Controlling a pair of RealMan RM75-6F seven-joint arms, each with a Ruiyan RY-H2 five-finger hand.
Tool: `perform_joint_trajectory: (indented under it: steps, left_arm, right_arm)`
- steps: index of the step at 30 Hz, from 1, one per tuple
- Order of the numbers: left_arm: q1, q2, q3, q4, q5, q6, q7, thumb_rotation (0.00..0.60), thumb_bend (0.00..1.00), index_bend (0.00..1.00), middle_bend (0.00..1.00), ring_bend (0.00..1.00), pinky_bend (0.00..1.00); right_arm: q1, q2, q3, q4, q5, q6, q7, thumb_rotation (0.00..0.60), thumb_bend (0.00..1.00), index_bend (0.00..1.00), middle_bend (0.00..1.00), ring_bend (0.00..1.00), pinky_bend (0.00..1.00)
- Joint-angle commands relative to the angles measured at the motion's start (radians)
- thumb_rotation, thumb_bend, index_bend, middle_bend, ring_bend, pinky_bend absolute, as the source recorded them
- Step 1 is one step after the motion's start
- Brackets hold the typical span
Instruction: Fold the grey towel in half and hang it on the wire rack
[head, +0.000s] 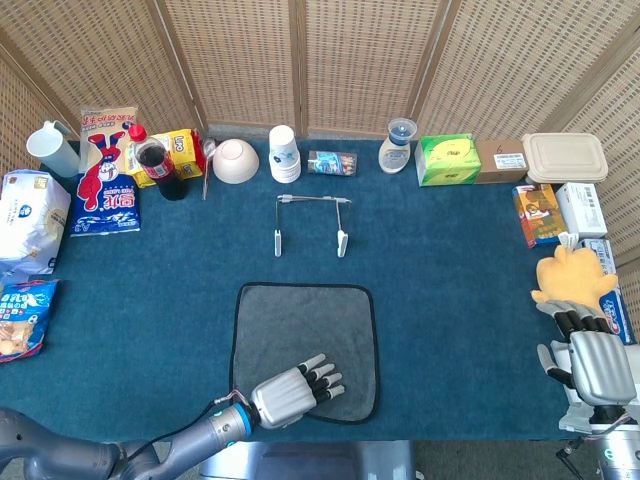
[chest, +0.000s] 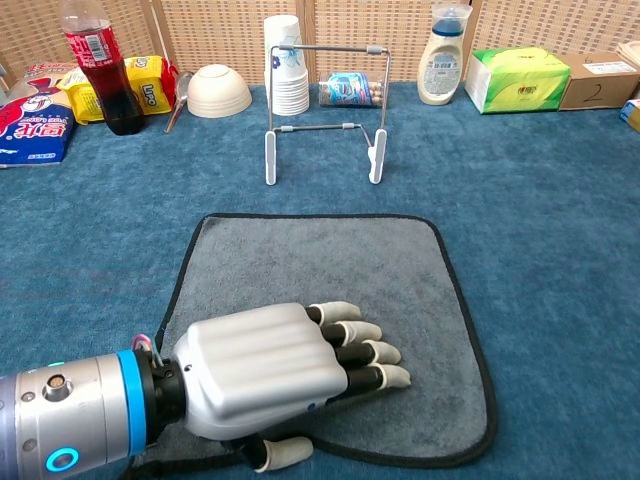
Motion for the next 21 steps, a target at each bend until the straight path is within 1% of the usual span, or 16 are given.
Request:
perform_joint_trajectory:
  steps: [1, 8, 14, 16, 18, 21]
  left_arm:
    - [0.009, -0.008, -0.005, 0.003, -0.003, 0.023, 0.003, 0.6, 0.0, 0.0, 0.0, 0.0, 0.0]
    - [0.027, -0.011, -0.014, 0.01, 0.02, 0.074, -0.042, 0.6, 0.0, 0.0, 0.0, 0.0, 0.0]
    - [0.028, -0.01, -0.02, 0.01, 0.015, 0.075, -0.071, 0.6, 0.0, 0.01, 0.0, 0.0, 0.0]
    - [0.028, -0.011, -0.022, 0.009, 0.013, 0.074, -0.082, 0.6, 0.01, 0.05, 0.0, 0.0, 0.0]
    - [0.027, -0.011, -0.025, 0.005, 0.006, 0.068, -0.095, 0.6, 0.02, 0.12, 0.02, 0.0, 0.0]
    - [0.026, -0.009, -0.029, -0.003, 0.0, 0.065, -0.112, 0.6, 0.06, 0.22, 0.09, 0.02, 0.0]
  right_arm:
    - [0.0, 0.0, 0.0, 0.0, -0.001, 0.0, 0.0, 0.6, 0.37, 0.24, 0.25, 0.19, 0.2]
    - [-0.001, 0.002, 0.0, -0.004, -0.003, 0.002, -0.004, 0.6, 0.37, 0.24, 0.25, 0.19, 0.2]
    - [0.0, 0.002, -0.001, -0.006, -0.003, -0.001, -0.006, 0.6, 0.37, 0.24, 0.25, 0.2, 0.2]
    - [0.0, 0.002, -0.001, -0.006, -0.003, -0.001, -0.006, 0.6, 0.37, 0.24, 0.25, 0.2, 0.2]
    - [-0.001, 0.003, -0.001, -0.006, -0.002, -0.001, -0.007, 0.6, 0.37, 0.24, 0.25, 0.2, 0.2]
    - [-0.002, 0.004, -0.001, -0.007, -0.002, 0.001, -0.007, 0.6, 0.37, 0.24, 0.26, 0.2, 0.2]
